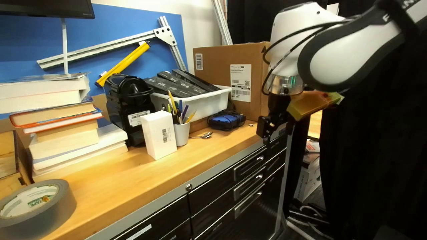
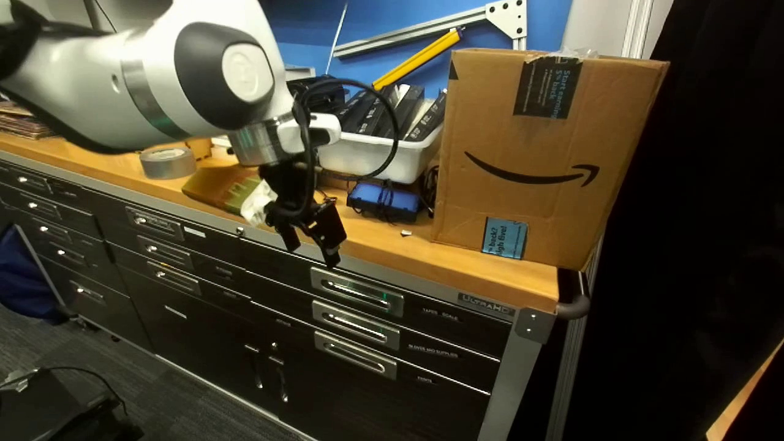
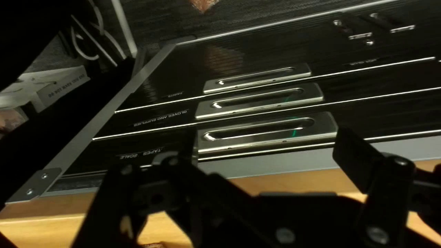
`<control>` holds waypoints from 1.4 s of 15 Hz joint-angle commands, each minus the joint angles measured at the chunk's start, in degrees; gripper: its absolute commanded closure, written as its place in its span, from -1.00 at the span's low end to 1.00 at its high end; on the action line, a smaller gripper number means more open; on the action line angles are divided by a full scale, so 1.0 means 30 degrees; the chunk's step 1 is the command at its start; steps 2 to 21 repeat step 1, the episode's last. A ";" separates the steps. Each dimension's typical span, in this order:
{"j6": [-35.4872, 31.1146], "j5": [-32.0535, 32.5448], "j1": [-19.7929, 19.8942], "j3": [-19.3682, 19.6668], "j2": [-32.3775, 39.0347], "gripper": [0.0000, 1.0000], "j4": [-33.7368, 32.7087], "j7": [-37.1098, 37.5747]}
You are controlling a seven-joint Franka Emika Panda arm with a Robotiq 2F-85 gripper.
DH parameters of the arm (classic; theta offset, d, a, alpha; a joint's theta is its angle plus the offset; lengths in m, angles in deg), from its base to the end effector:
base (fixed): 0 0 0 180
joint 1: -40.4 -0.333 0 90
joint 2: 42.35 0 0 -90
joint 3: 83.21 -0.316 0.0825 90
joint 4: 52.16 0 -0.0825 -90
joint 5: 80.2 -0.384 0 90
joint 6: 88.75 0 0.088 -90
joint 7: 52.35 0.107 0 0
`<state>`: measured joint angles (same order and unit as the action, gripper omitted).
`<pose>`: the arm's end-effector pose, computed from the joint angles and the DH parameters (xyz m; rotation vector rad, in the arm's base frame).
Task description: Put the blue object inside the drawer.
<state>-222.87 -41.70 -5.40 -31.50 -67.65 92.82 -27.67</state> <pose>0.4395 -0.0514 0.3821 2.9931 -0.0961 0.2883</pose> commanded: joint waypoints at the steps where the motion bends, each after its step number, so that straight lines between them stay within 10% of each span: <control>1: -0.1460 -0.3409 0.5065 -0.4556 0.1862 -1.00 0.0455 -0.2445; 21: -0.1460 -0.3409 0.5065 -0.4556 0.1862 -1.00 0.0455 -0.2445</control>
